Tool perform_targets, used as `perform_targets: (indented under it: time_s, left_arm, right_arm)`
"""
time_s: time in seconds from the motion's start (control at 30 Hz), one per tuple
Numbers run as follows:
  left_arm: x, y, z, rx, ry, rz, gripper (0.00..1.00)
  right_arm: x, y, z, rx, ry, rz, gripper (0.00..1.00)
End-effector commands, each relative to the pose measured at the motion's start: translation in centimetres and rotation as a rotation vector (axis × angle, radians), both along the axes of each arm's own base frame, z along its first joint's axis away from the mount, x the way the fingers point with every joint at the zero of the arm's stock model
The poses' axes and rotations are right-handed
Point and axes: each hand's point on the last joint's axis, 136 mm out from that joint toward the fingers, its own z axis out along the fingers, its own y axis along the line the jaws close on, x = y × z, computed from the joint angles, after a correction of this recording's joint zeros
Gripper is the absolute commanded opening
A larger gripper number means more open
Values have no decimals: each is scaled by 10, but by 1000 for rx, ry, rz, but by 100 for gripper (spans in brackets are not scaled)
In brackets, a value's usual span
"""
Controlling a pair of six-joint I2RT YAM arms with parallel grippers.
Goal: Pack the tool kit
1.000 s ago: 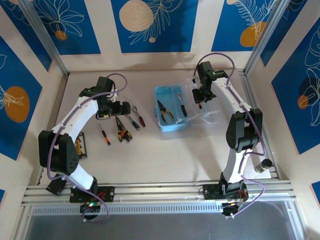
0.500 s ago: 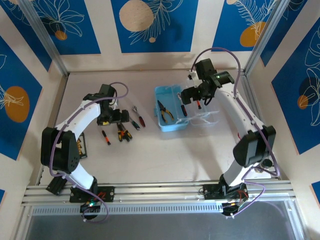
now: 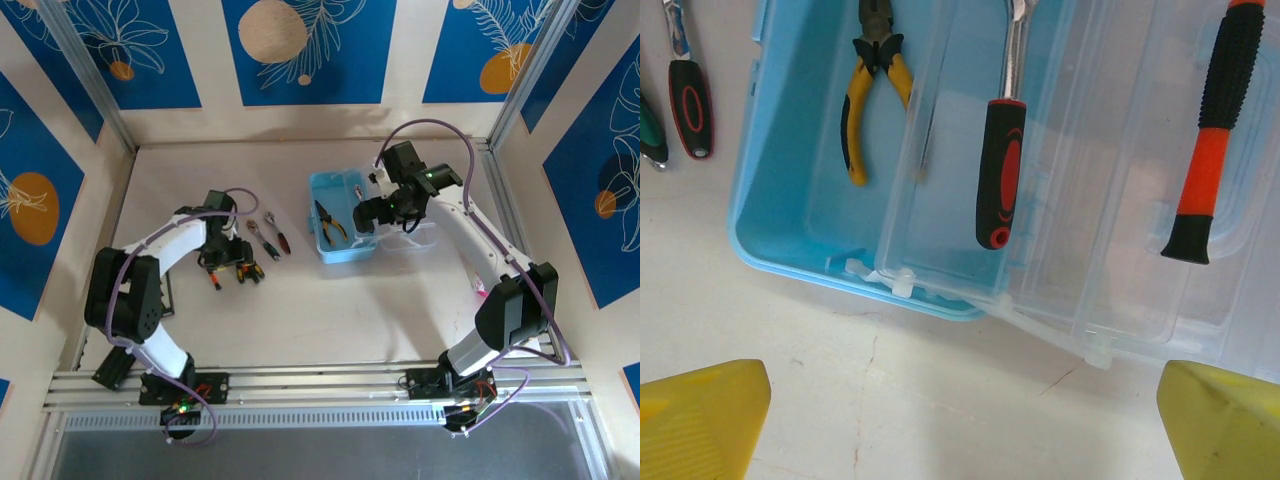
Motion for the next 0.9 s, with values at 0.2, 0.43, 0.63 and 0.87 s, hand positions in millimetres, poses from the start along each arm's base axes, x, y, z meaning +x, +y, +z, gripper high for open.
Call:
perform_targets:
  time_s: [0.2, 0.43, 0.63, 0.87]
  left_arm:
    - [-8, 8, -30, 61, 57, 12, 47]
    - [-12, 19, -39, 127, 83, -1, 35]
    - [-16, 25, -41, 160, 94, -3, 28]
    - [-14, 21, -45, 143, 102, -10, 23]
  right_arm:
    - [-2, 5, 3, 27, 9, -3, 99]
    - [-4, 0, 0, 21, 22, -17, 99]
    - [-5, -7, -1, 20, 25, -33, 99]
    - [-7, -12, 0, 23, 23, -43, 99]
